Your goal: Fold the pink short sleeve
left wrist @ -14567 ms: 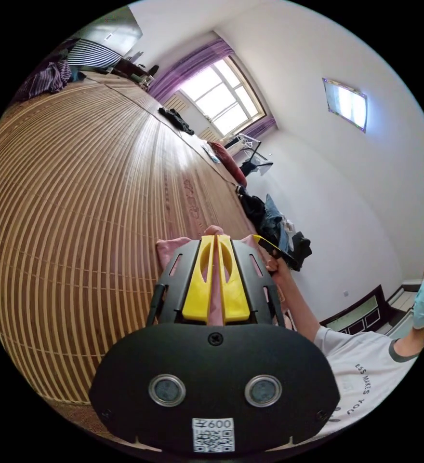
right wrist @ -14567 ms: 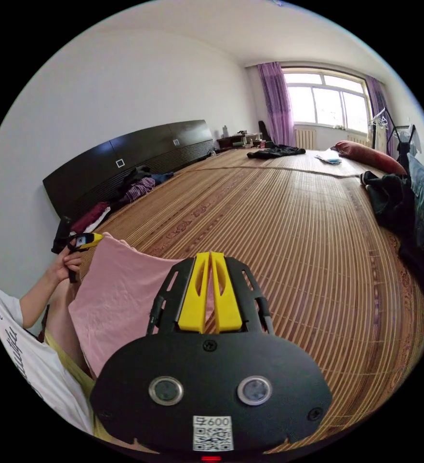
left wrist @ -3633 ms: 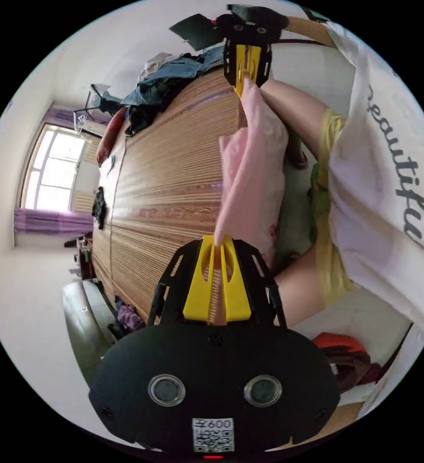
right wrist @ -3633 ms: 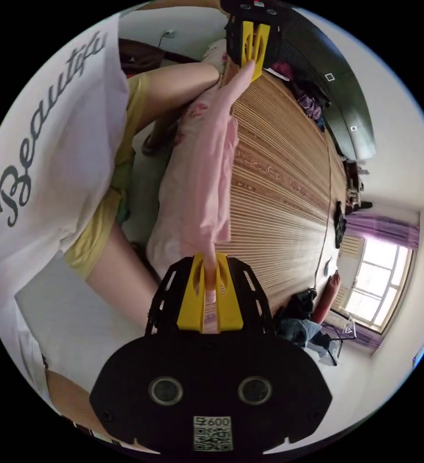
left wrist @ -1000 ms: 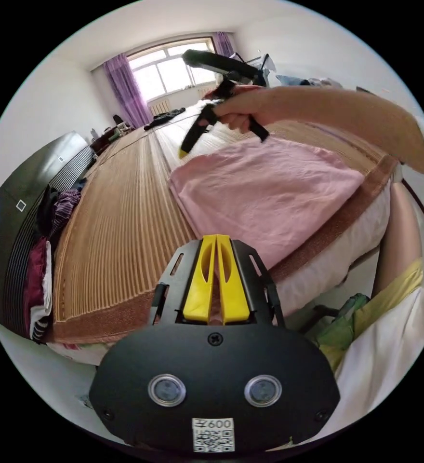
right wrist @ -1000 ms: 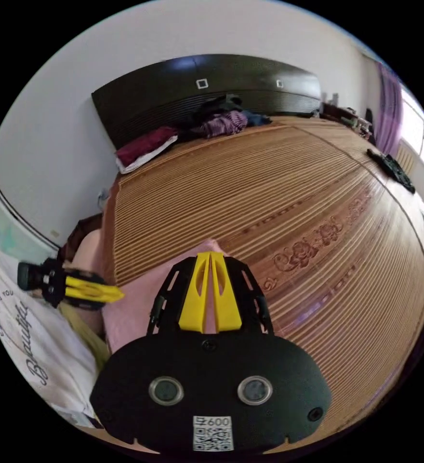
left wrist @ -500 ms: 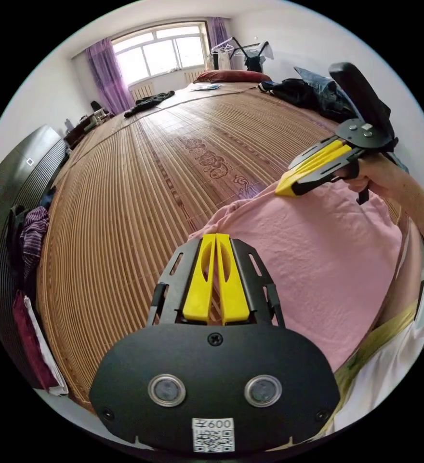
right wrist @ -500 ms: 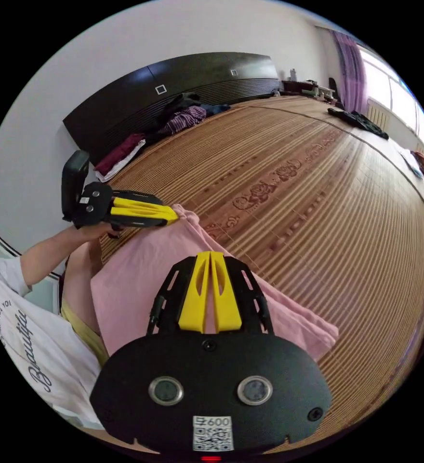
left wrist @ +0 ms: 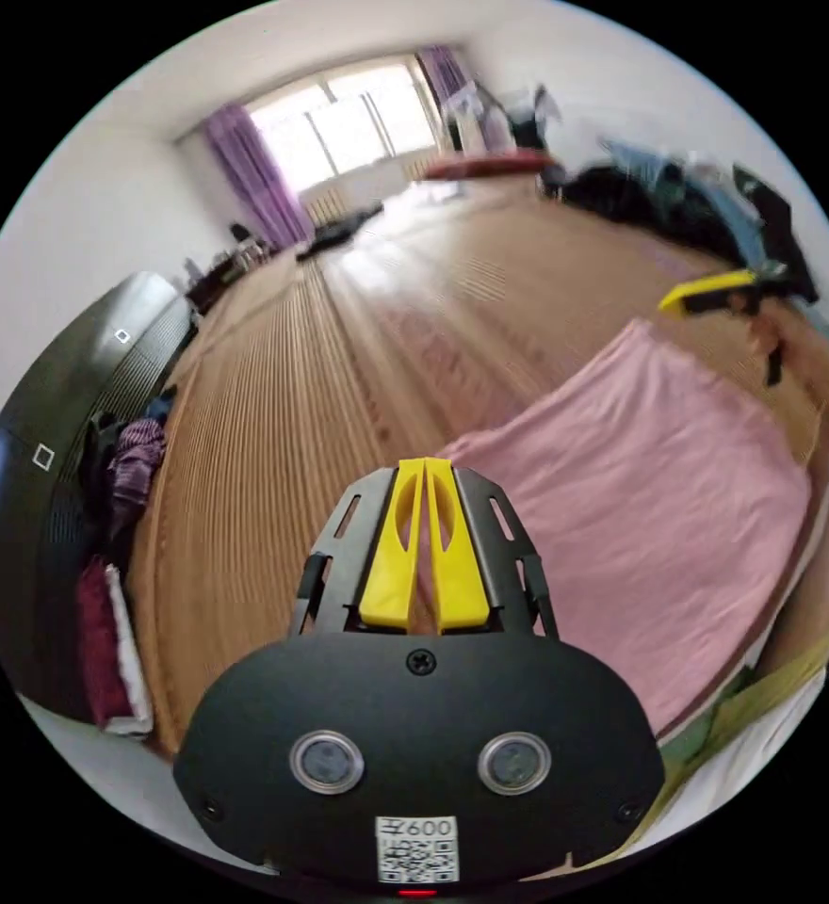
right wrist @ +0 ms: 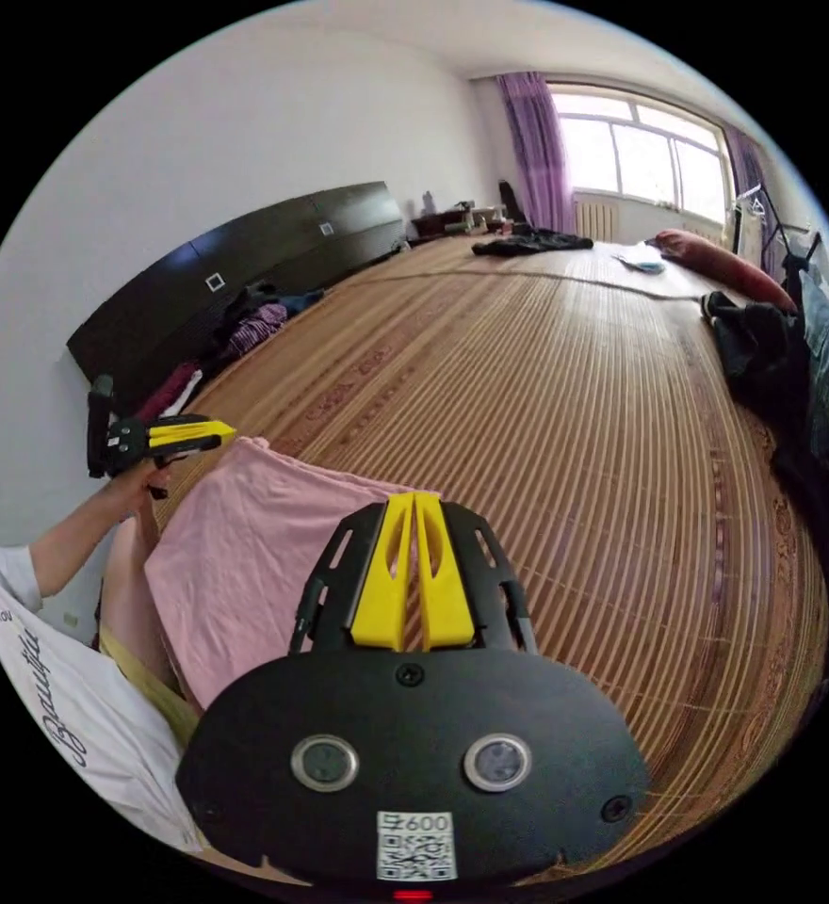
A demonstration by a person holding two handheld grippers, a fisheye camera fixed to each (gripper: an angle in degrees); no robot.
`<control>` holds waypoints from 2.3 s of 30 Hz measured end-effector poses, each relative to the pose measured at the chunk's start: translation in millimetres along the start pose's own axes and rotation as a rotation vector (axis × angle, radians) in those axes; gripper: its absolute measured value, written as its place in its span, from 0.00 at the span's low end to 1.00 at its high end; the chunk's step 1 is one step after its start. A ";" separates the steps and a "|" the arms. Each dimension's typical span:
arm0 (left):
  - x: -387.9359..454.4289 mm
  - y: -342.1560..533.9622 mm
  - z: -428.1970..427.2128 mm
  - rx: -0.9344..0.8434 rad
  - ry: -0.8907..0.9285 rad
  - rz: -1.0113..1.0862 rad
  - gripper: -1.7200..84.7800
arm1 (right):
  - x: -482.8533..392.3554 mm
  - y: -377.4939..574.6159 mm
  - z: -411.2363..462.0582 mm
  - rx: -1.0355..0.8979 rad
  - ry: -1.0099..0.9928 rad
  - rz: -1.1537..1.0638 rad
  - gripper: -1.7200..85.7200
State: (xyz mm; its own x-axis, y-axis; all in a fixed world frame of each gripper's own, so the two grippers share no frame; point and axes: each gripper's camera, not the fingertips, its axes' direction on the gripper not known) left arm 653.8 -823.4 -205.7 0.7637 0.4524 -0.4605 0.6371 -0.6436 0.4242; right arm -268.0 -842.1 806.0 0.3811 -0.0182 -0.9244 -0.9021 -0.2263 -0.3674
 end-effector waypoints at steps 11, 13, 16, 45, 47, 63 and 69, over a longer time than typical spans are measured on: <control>85.8 -33.2 75.4 -0.209 -0.025 0.142 0.03 | -28.9 42.4 3.3 -0.202 0.530 0.013 0.01; 115.1 -37.7 70.9 -0.223 -0.158 0.299 0.03 | -40.5 63.1 -29.5 -0.120 0.374 0.030 0.01; 188.7 -35.0 44.4 -0.044 -0.374 0.563 0.03 | -77.4 95.7 -61.4 -0.051 0.119 0.000 0.01; 197.6 -54.9 40.9 -0.031 0.042 0.319 0.03 | -234.3 268.2 -69.5 -0.110 0.266 -0.318 0.01; 188.8 -6.0 9.6 0.044 -0.043 0.346 0.03 | -250.9 289.6 -63.3 -0.176 0.367 -0.476 0.01; 118.0 166.8 46.6 -0.156 0.186 0.045 0.03 | -162.0 347.6 -80.0 -0.094 0.326 -0.163 0.01; 67.6 243.5 22.9 -0.202 0.100 -0.134 0.03 | -116.1 366.4 -103.6 -0.104 0.424 0.037 0.01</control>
State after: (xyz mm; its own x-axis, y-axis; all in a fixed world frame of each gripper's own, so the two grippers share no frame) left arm 858.2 -963.7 -151.4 0.6713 0.5902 -0.4483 0.7334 -0.4419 0.5165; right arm -621.8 -1023.8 789.3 0.4176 -0.4214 -0.8050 -0.8999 -0.3142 -0.3024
